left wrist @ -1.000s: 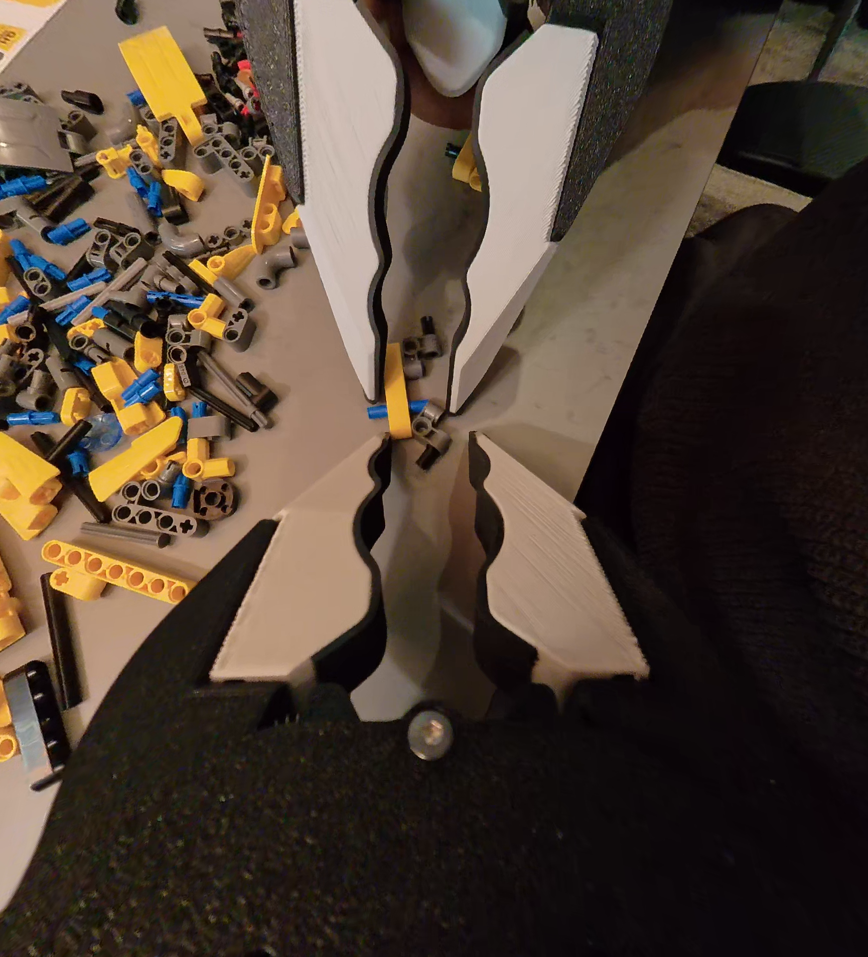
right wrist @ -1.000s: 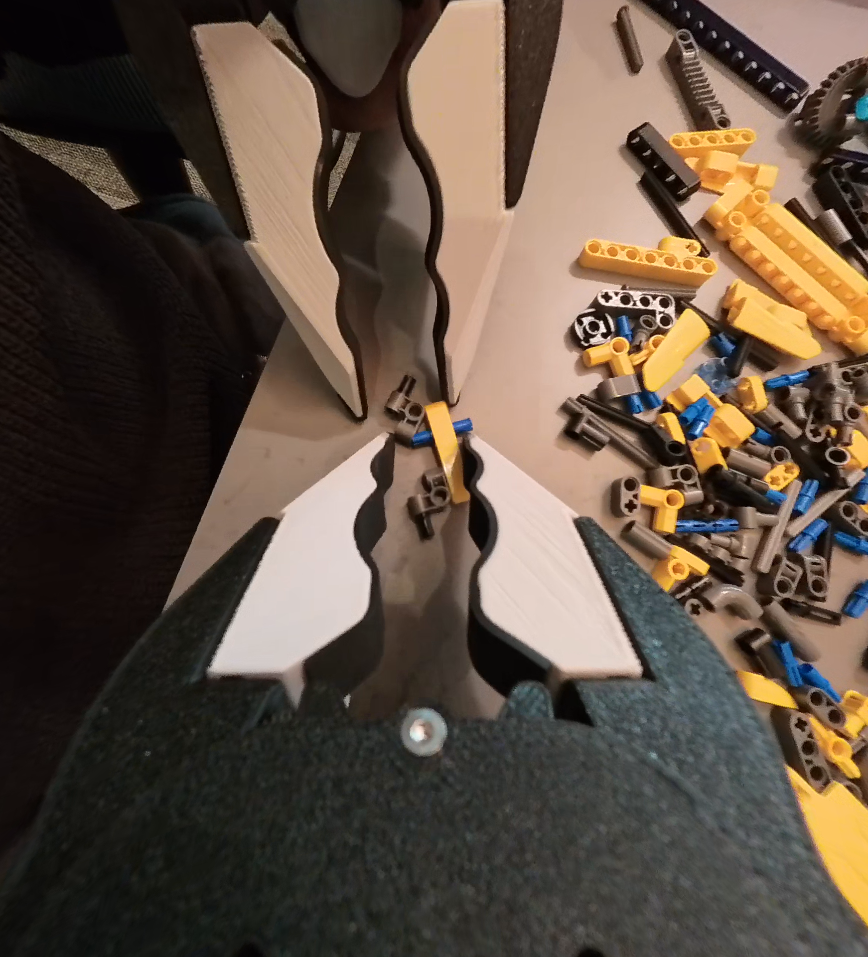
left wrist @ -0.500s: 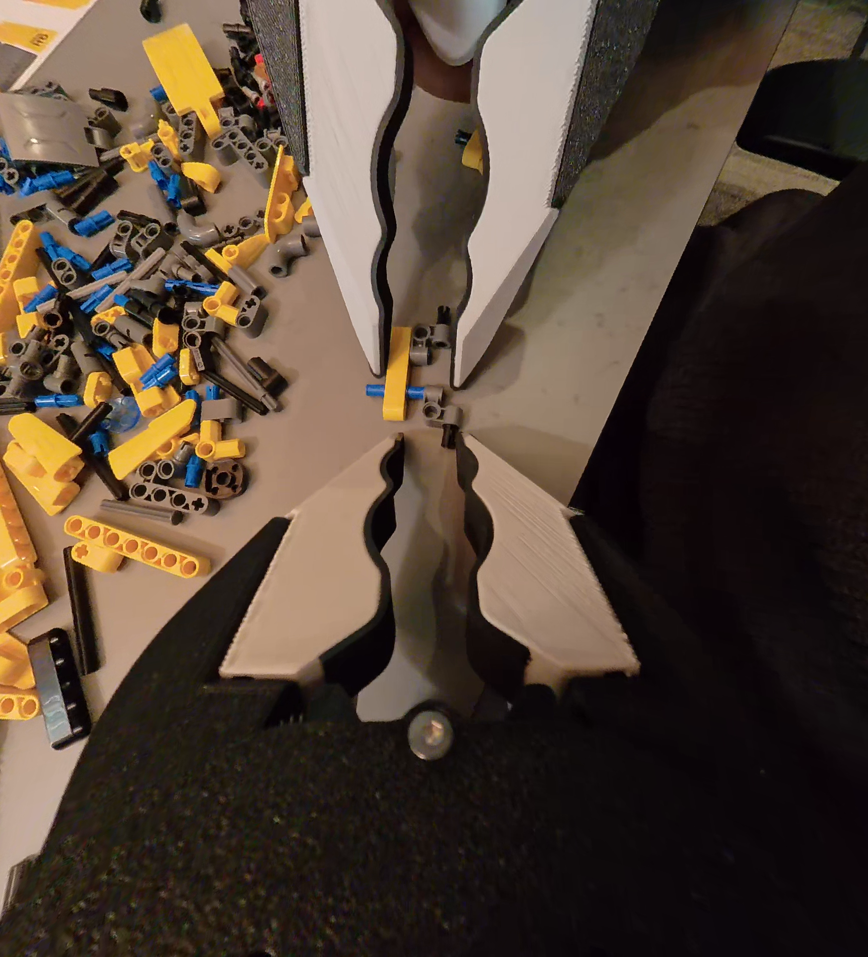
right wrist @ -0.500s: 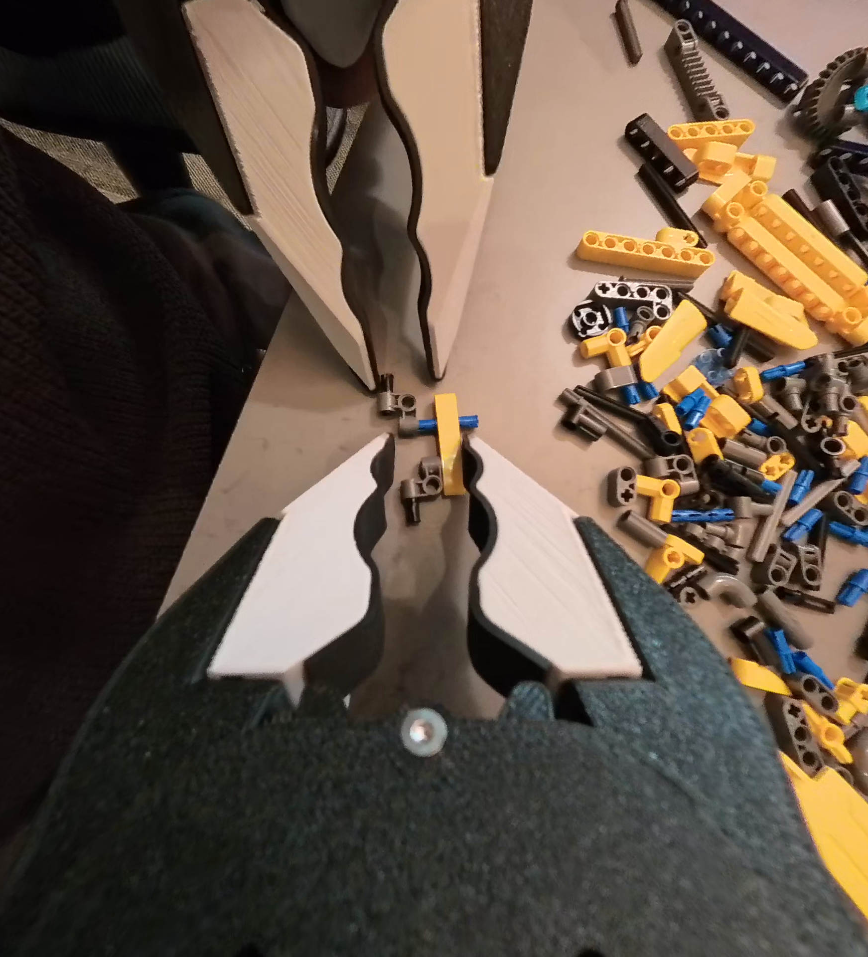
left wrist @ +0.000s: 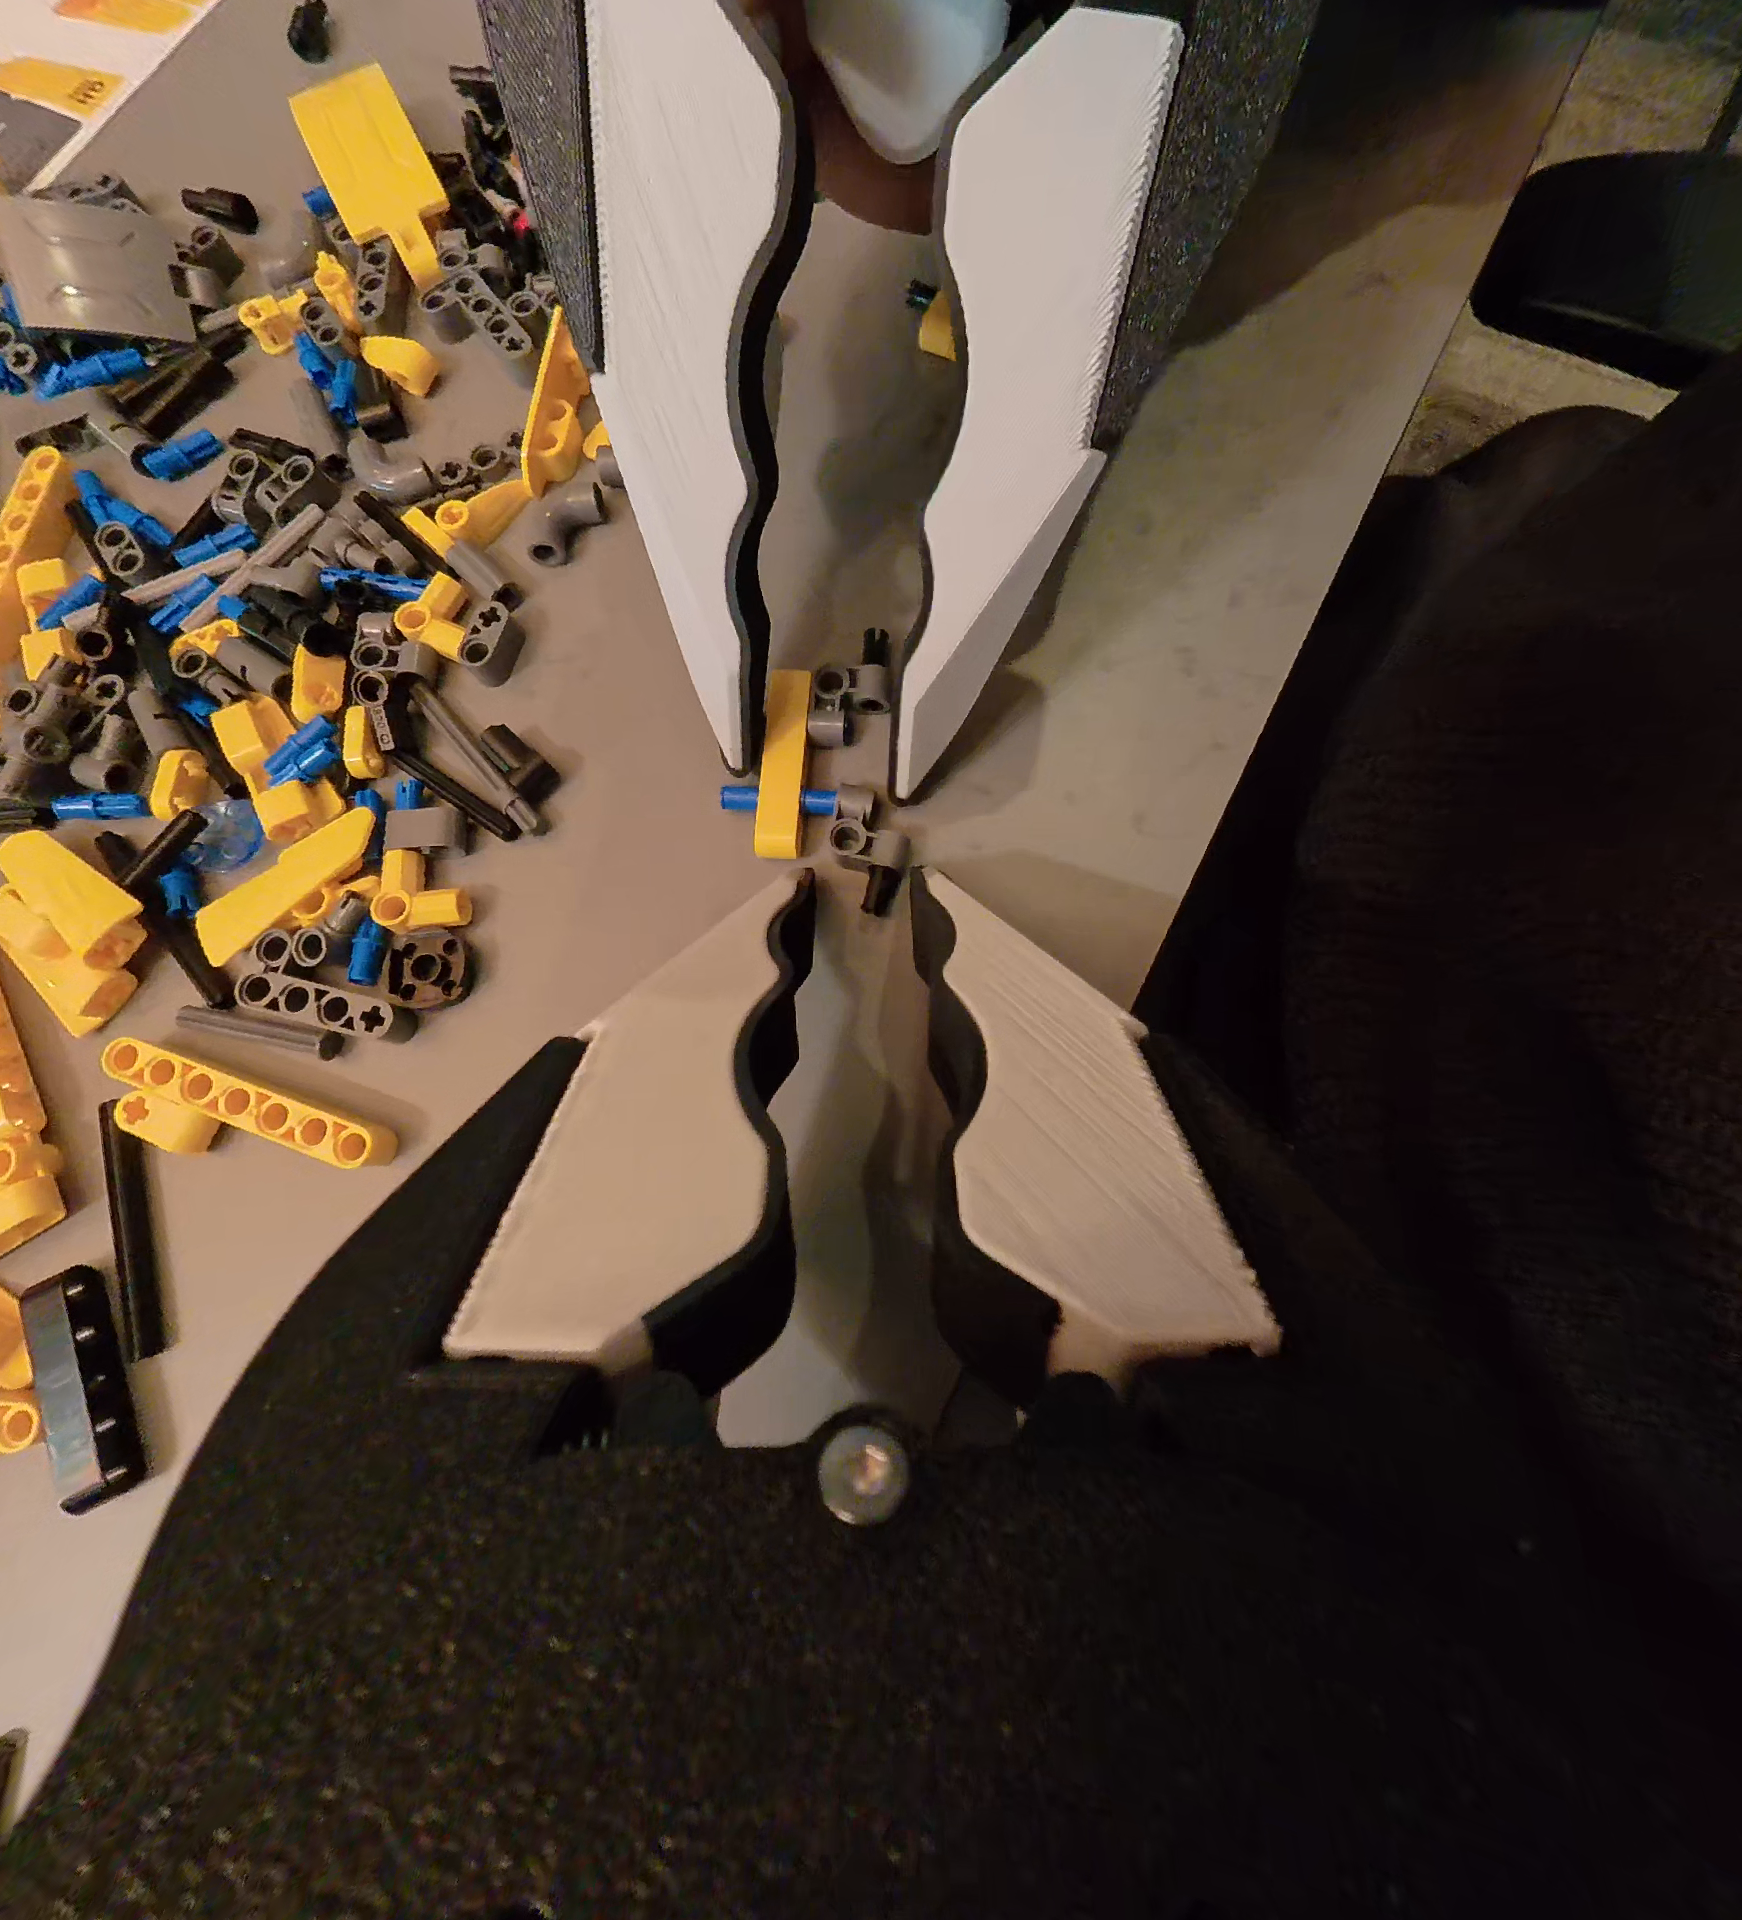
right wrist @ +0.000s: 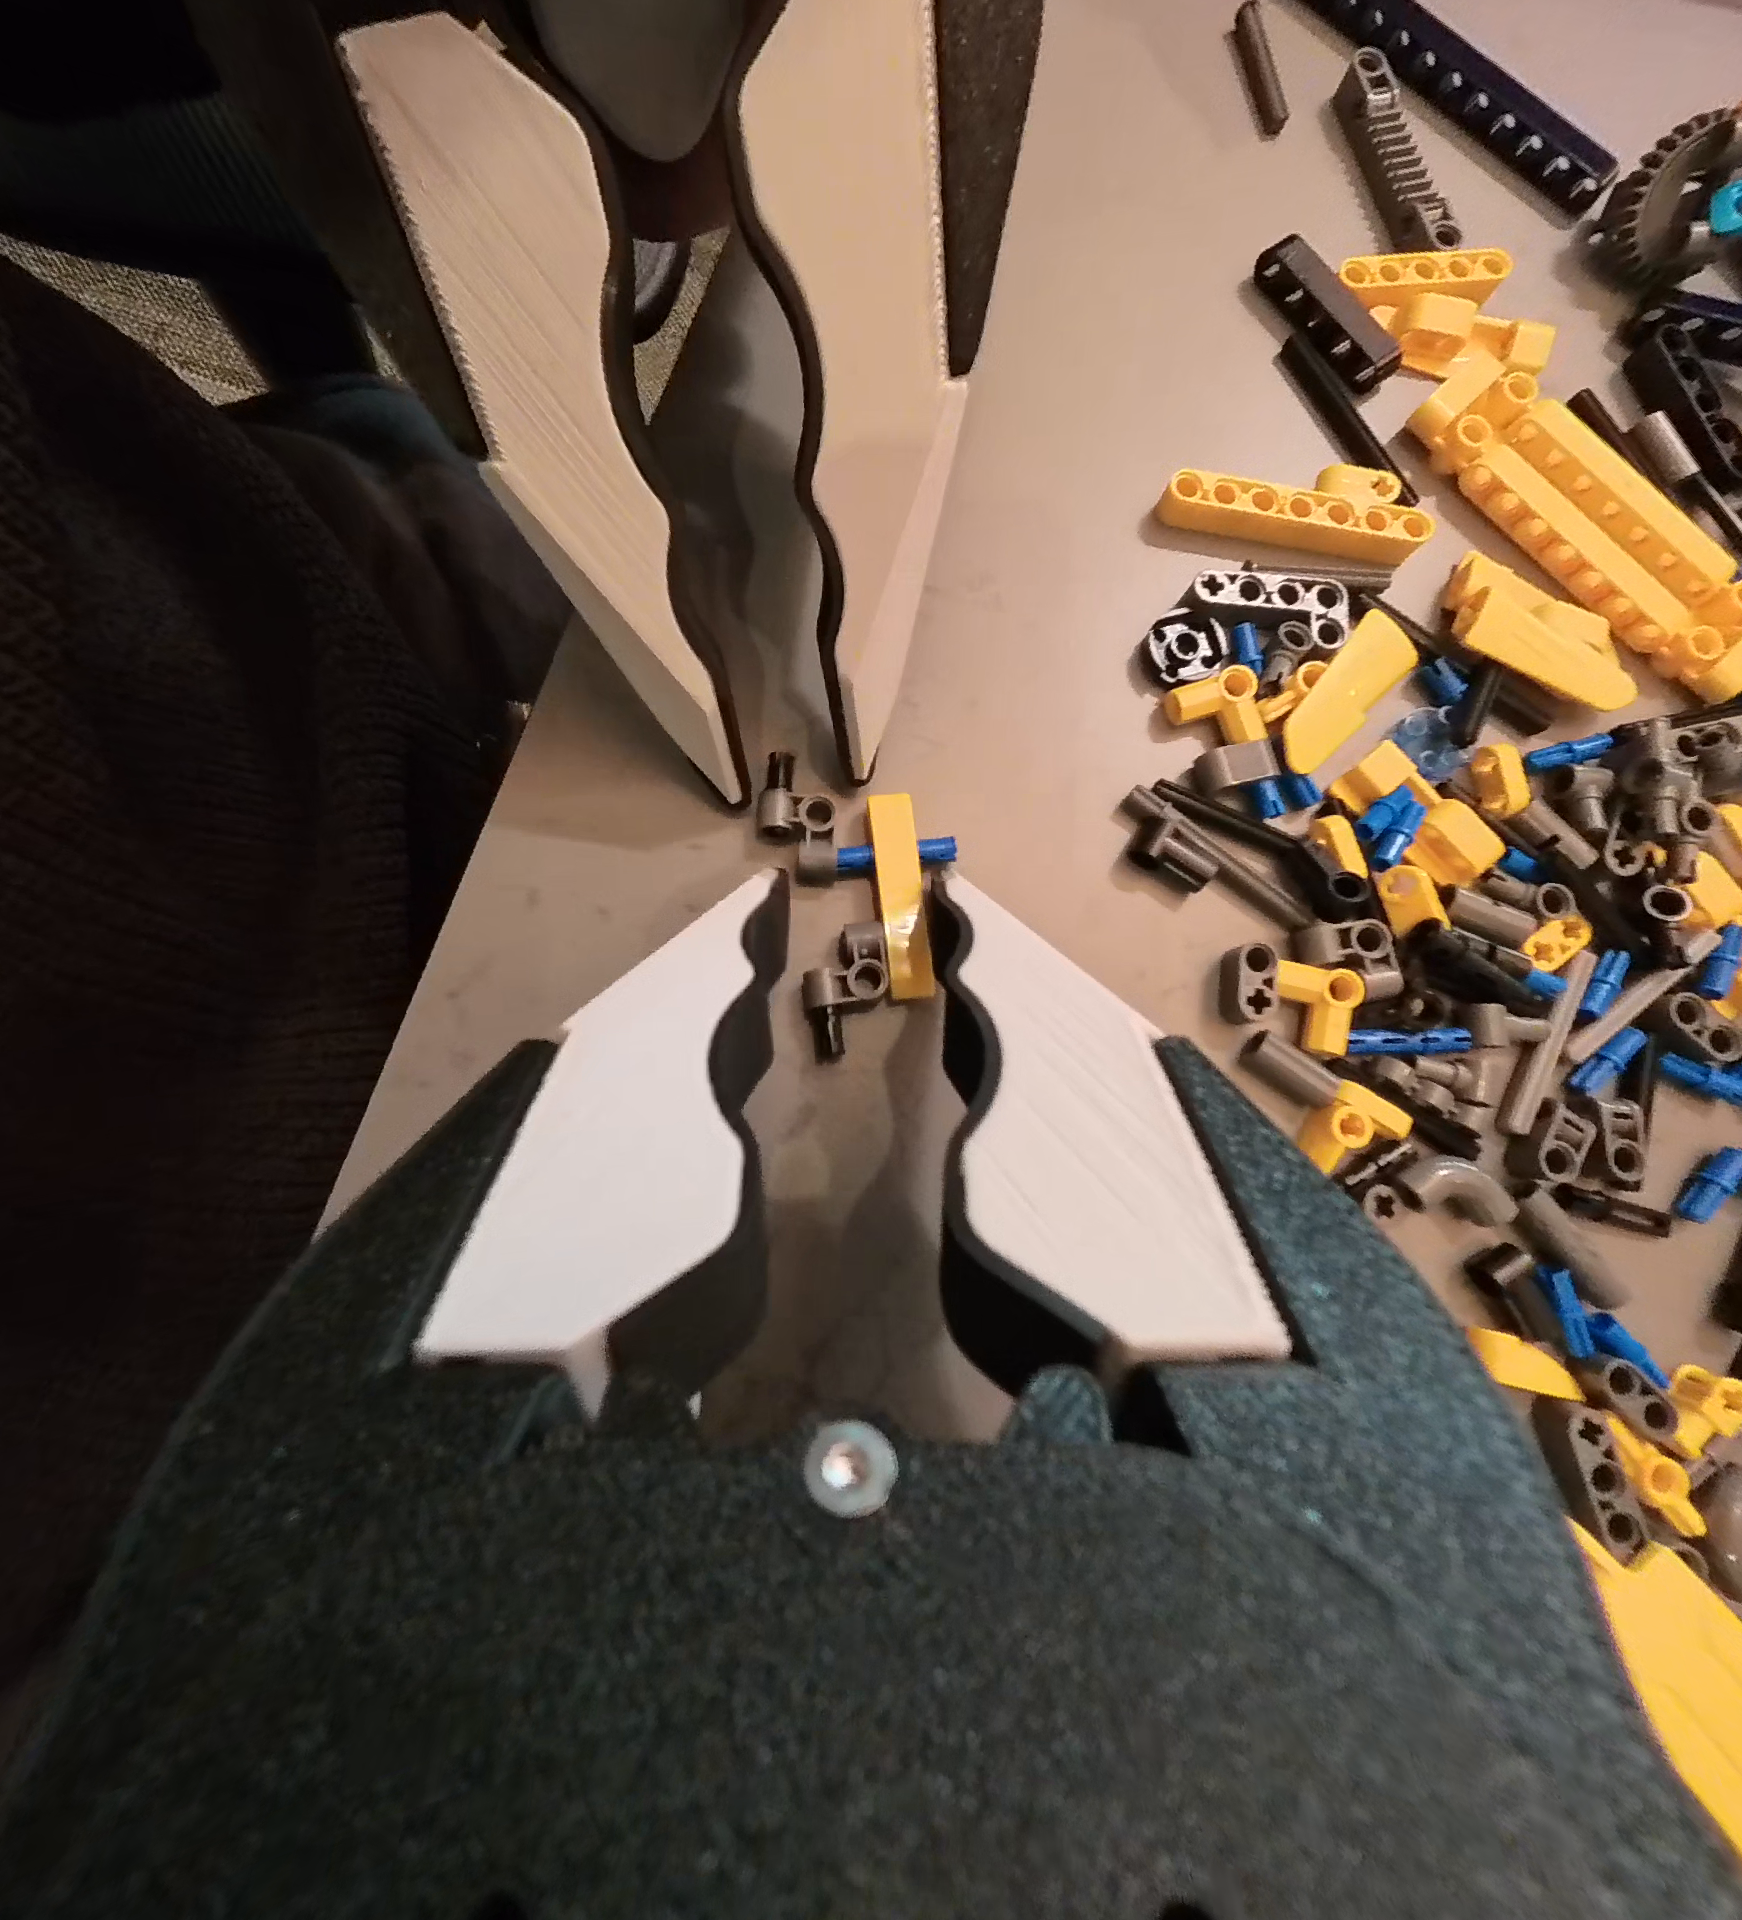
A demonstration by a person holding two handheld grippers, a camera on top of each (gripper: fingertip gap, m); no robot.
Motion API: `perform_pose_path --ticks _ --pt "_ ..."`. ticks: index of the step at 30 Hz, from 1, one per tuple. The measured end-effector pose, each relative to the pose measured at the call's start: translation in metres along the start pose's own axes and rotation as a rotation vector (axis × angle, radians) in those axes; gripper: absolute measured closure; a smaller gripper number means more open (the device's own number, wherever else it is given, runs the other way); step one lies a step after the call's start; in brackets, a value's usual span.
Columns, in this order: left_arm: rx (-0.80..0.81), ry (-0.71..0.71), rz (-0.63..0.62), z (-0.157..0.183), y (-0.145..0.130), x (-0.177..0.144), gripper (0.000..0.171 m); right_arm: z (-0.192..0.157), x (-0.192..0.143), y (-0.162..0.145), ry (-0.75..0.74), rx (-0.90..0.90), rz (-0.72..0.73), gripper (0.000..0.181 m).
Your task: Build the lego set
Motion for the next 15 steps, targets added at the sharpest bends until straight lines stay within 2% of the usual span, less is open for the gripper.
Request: perform_pose_path --ticks 15 --pt "-0.015 0.035 0.018 0.0050 0.0021 0.0032 0.162 0.0001 -0.0007 0.0009 -0.002 0.008 0.005 0.156"
Point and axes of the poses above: each gripper's, where its closed fingertips meet, x out along the fingers, y out of its top, z = x × y across the jaws, the point moved 4 cm from there along -x, back along the fingers, and after that the axes turned 5 degrees about -y, right-handed, at the moved point
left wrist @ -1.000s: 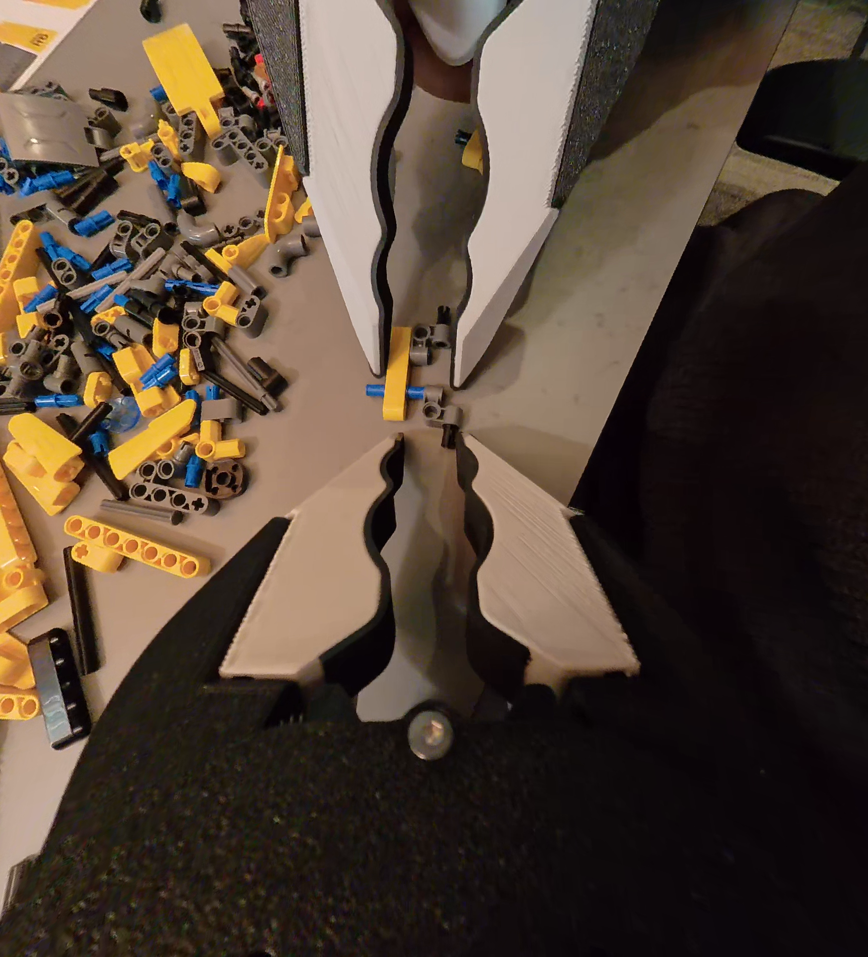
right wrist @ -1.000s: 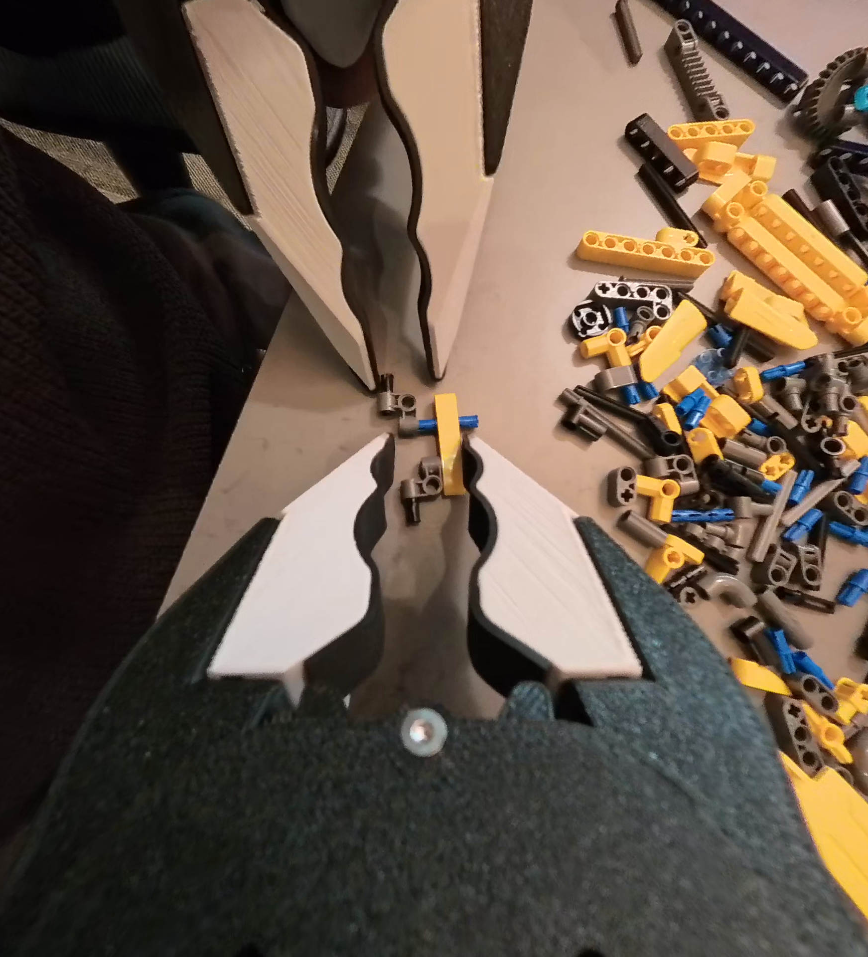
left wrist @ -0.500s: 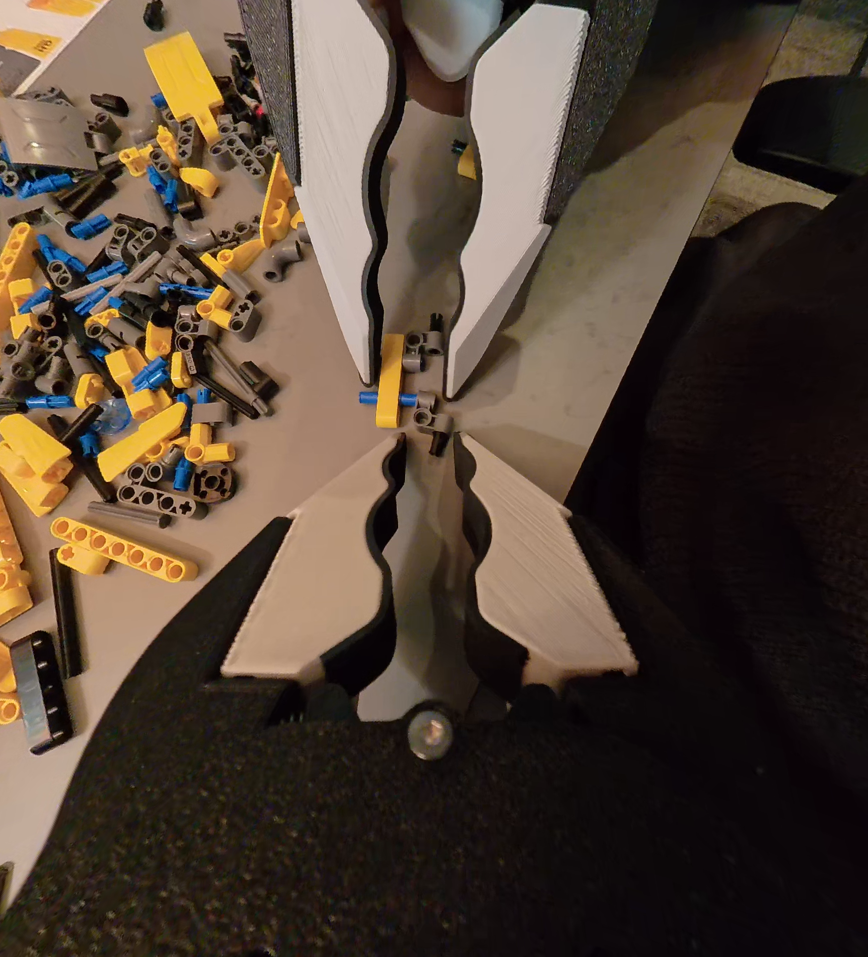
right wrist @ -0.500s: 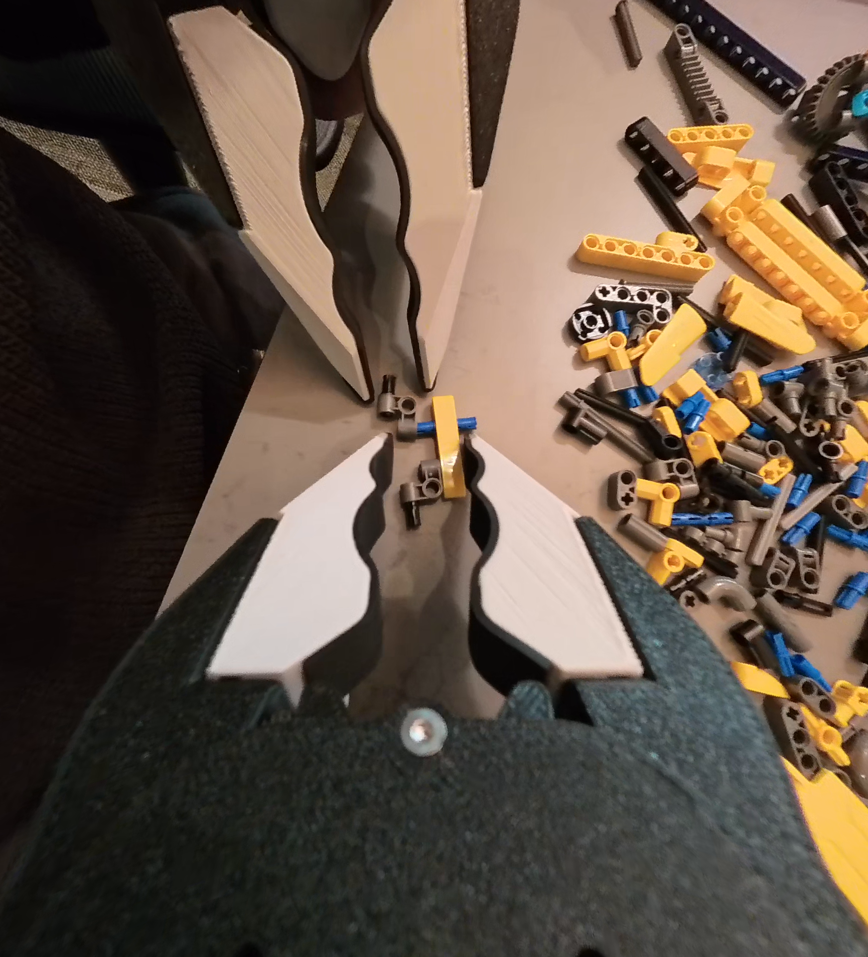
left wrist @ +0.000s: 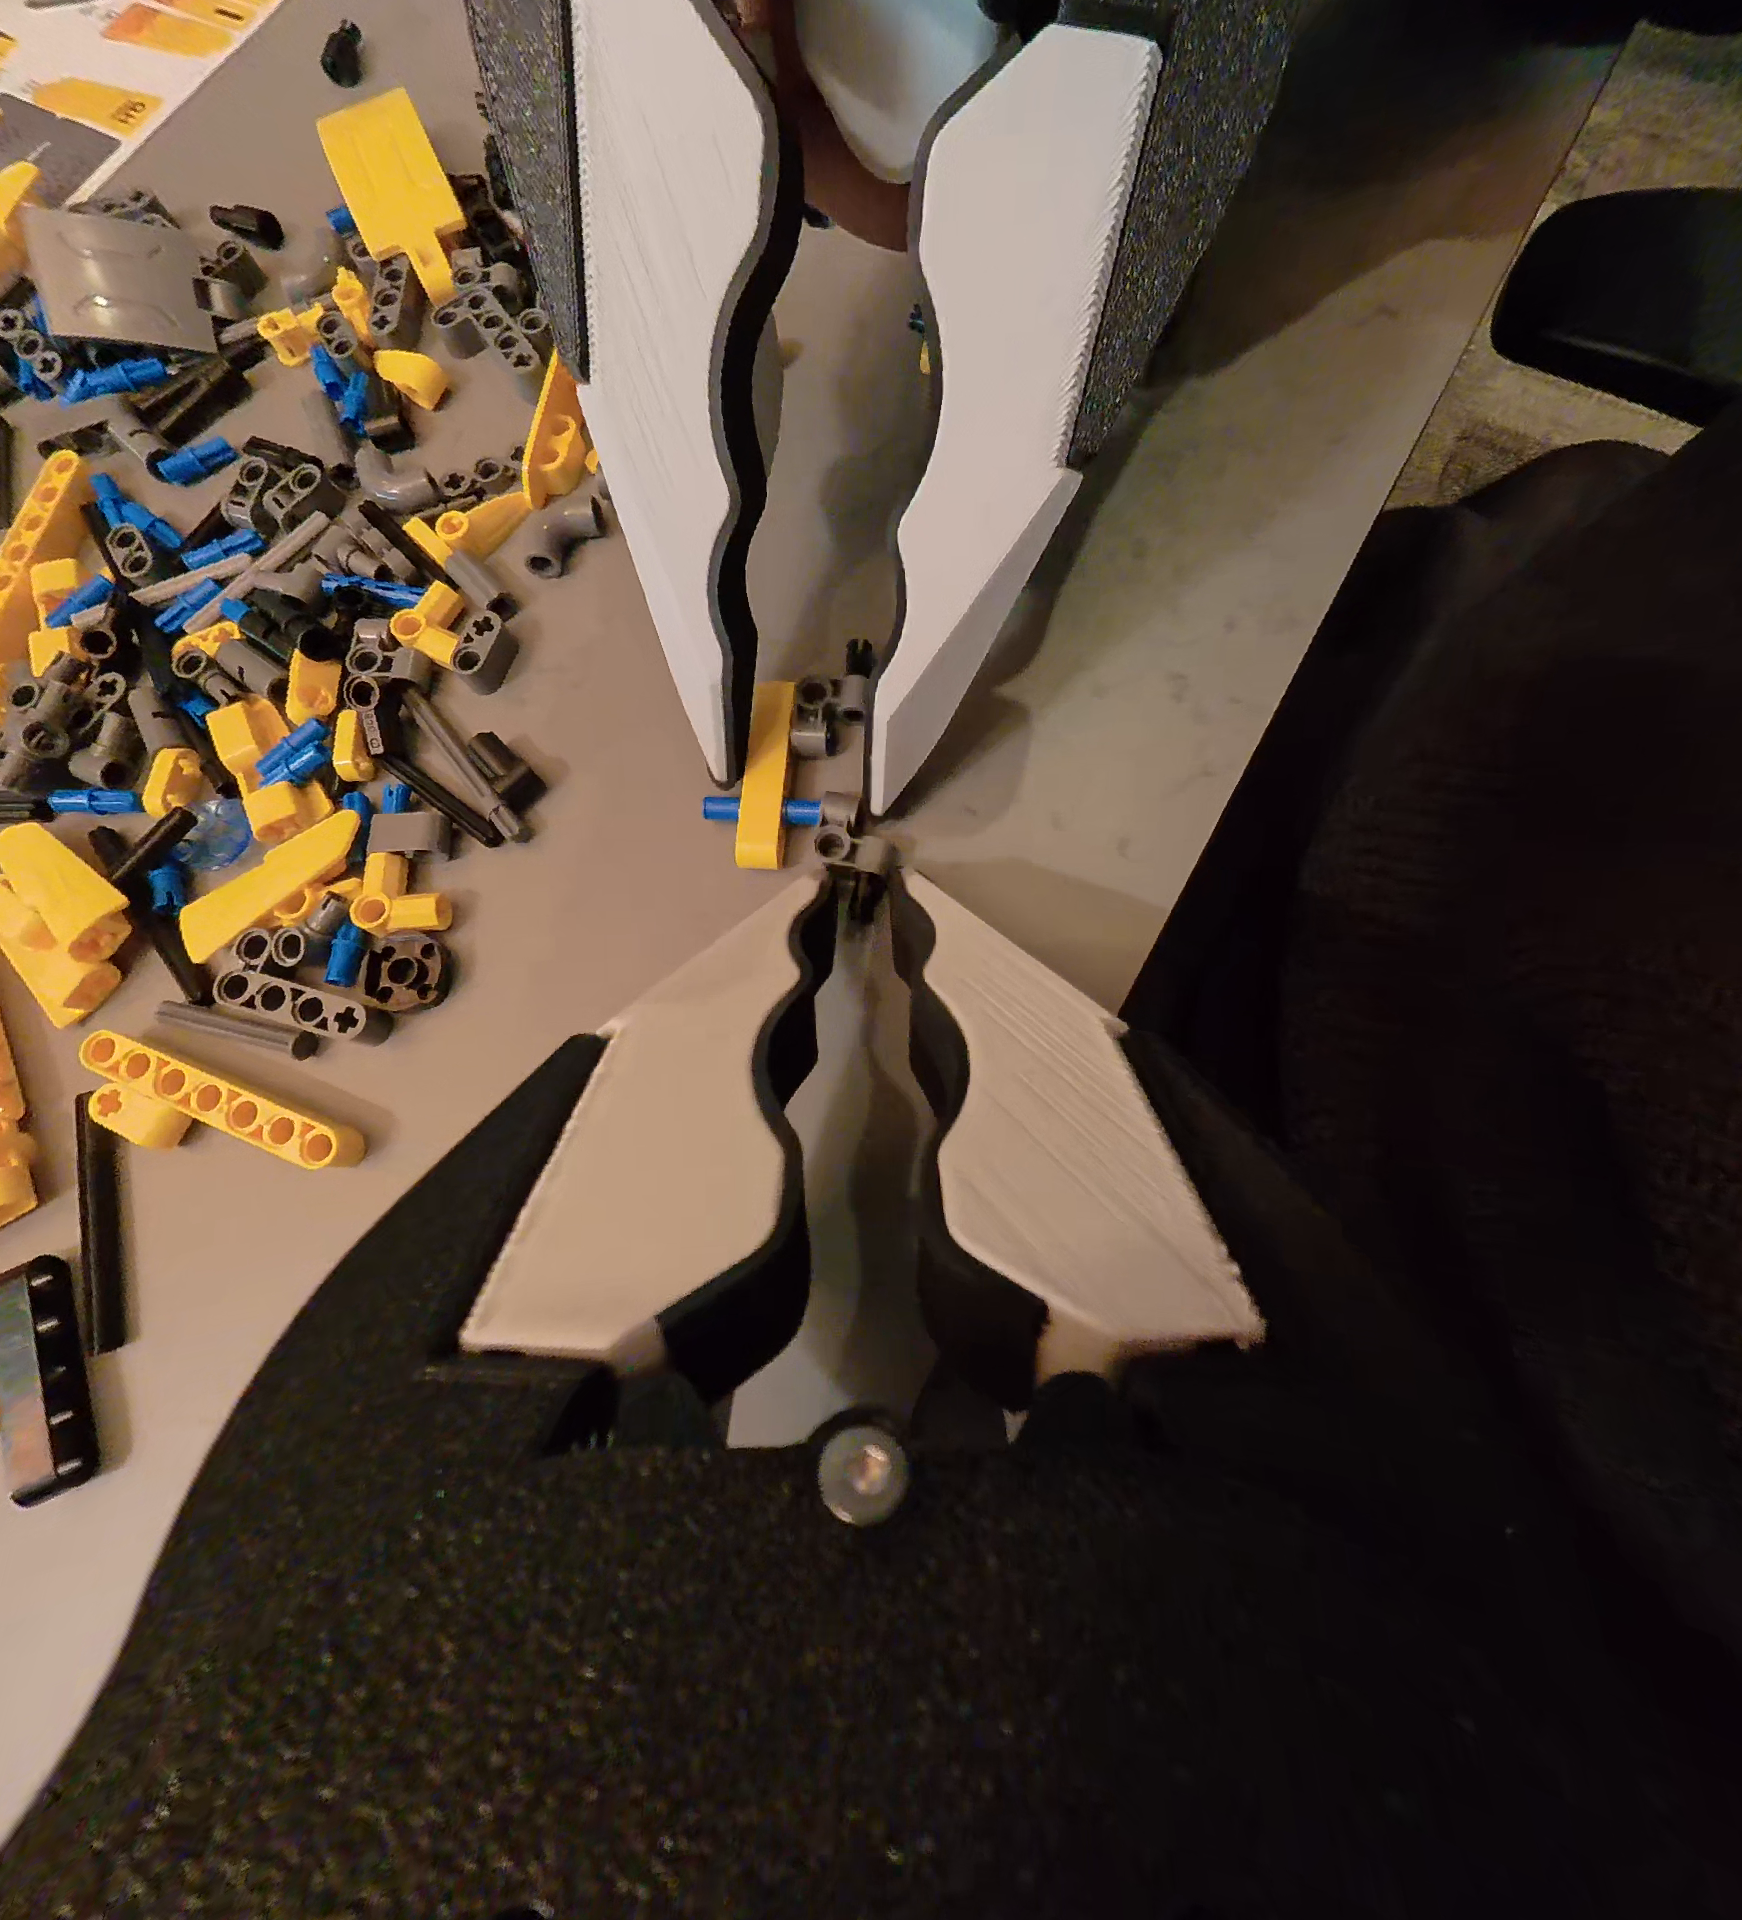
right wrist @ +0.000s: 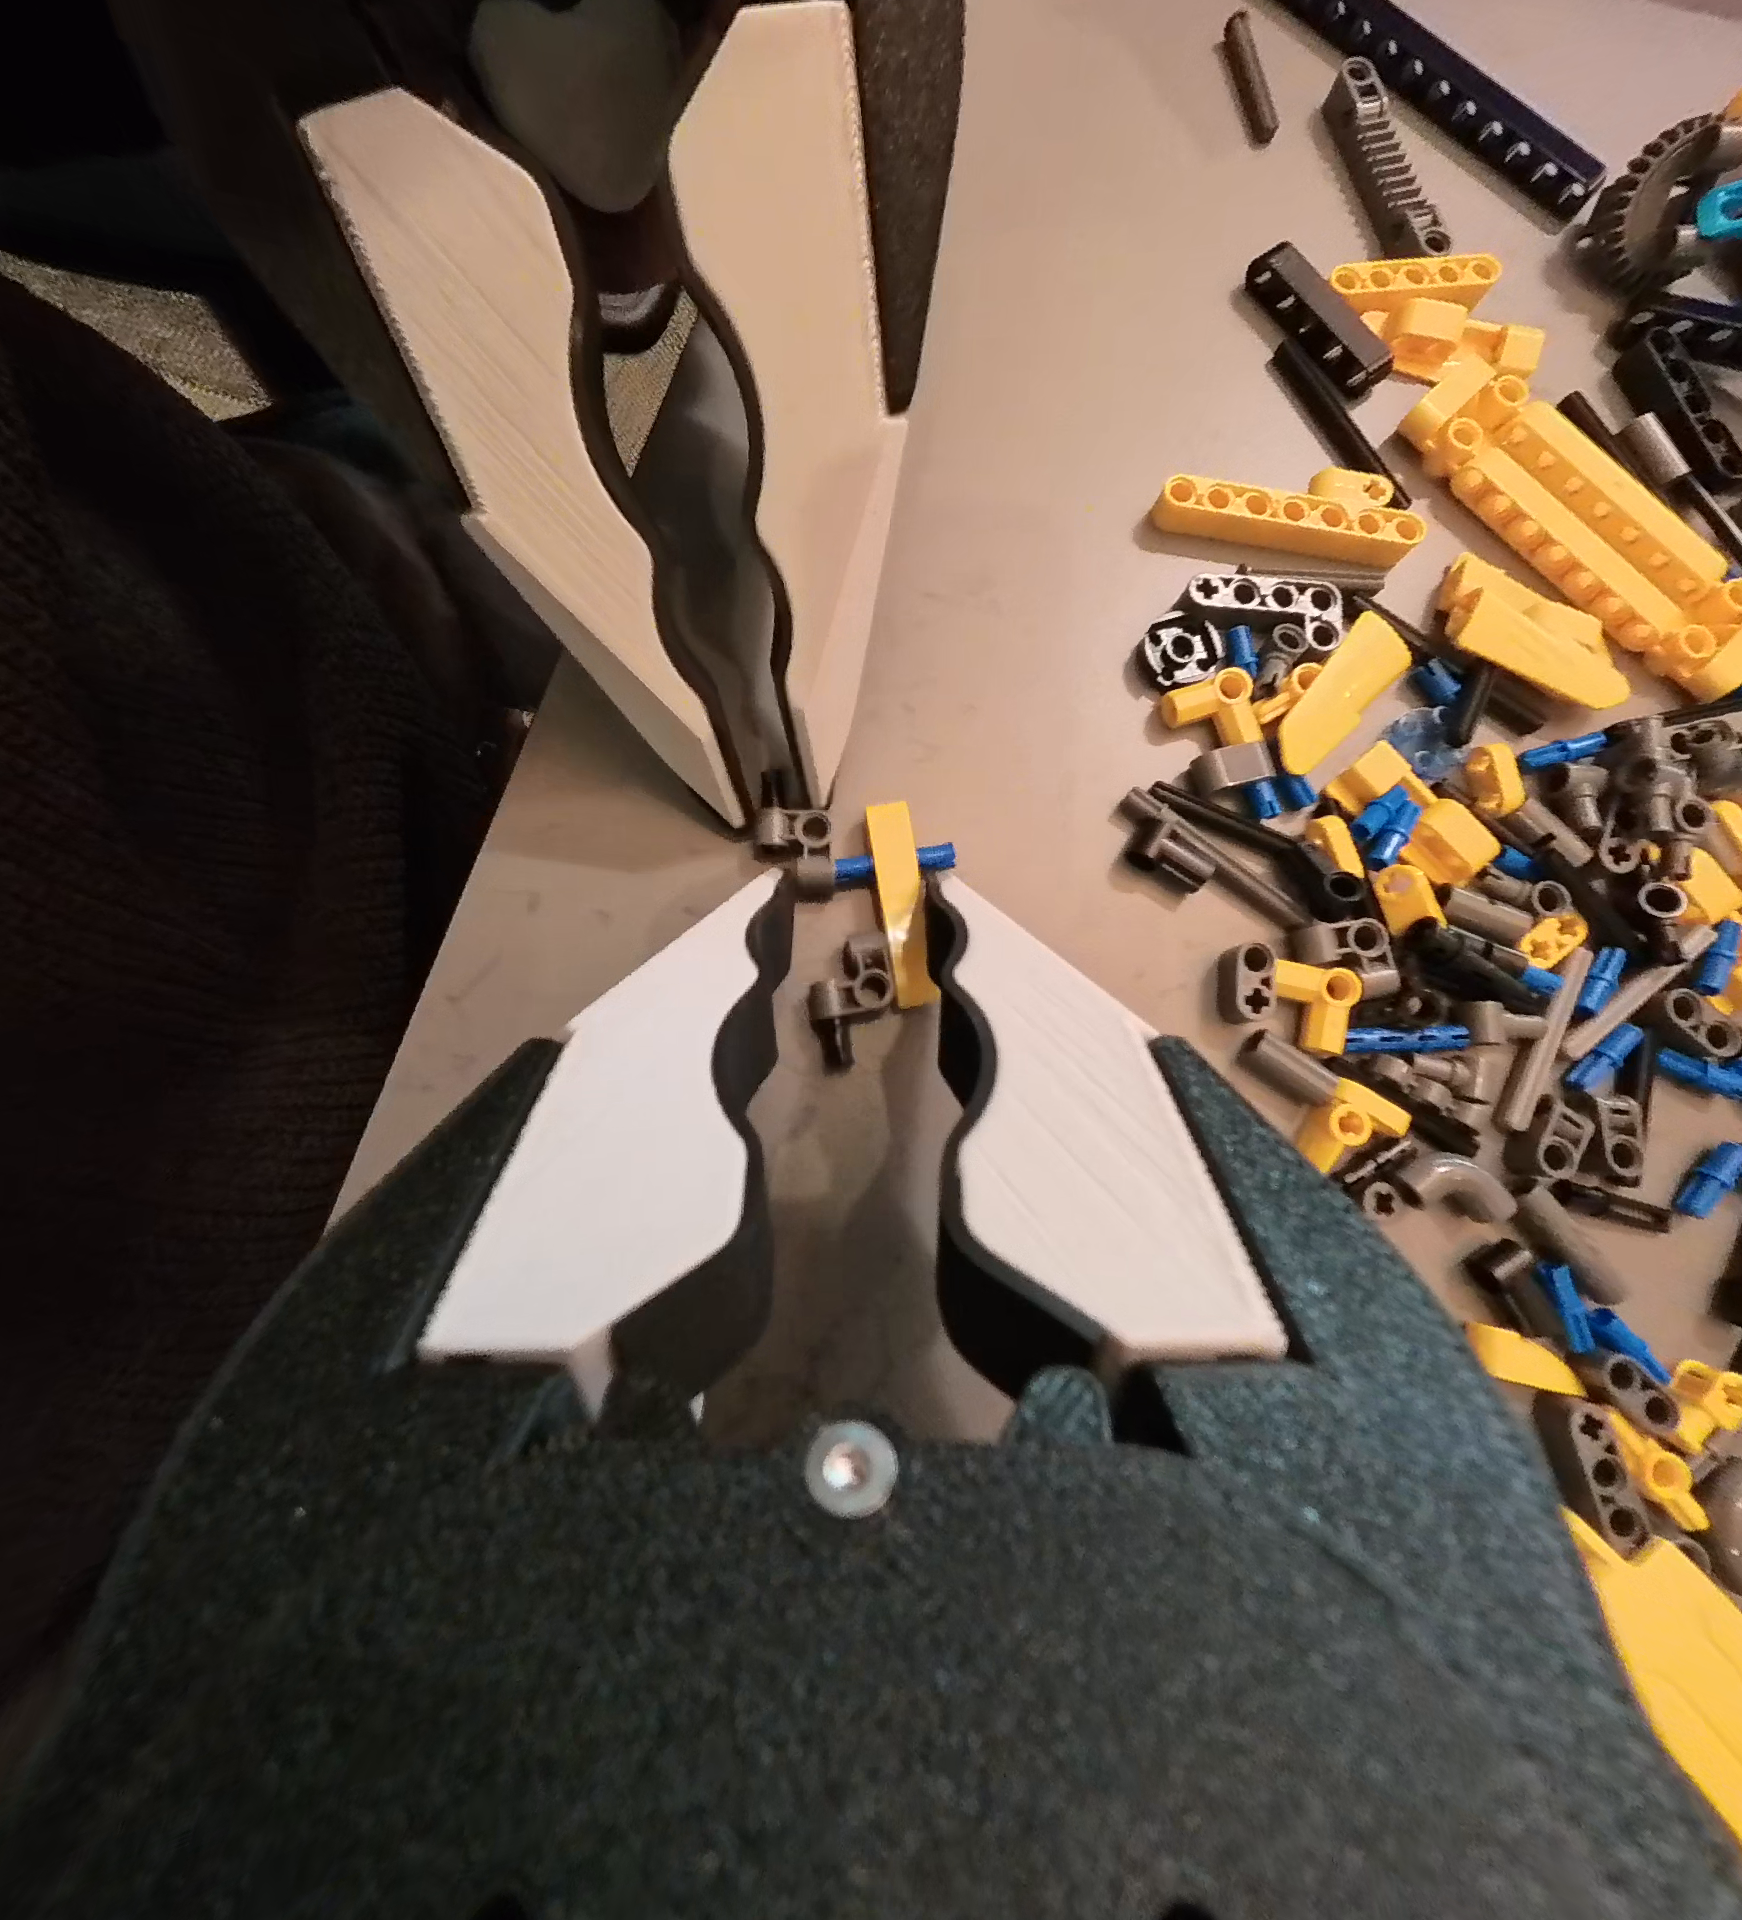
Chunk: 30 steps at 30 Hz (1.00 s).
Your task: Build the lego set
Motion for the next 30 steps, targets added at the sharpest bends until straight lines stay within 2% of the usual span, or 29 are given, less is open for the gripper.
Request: perform_pose_path --ticks 18,21,24,30 --pt "-0.010 0.014 0.011 0.001 0.000 -0.004 0.162 0.000 0.000 -0.001 -0.010 -0.016 -0.011 0.159" --pt "-0.037 0.015 0.054 -0.003 0.004 -0.008 0.140 -0.001 0.000 -0.001 -0.008 -0.016 -0.011 0.159" --pt "-0.052 0.041 0.077 -0.010 0.005 -0.010 0.137 -0.001 0.000 -0.001 -0.008 -0.018 -0.010 0.159" --pt "-0.027 0.011 0.007 -0.012 0.001 0.001 0.130 -0.001 0.000 -0.001 -0.006 -0.020 -0.008 0.160"
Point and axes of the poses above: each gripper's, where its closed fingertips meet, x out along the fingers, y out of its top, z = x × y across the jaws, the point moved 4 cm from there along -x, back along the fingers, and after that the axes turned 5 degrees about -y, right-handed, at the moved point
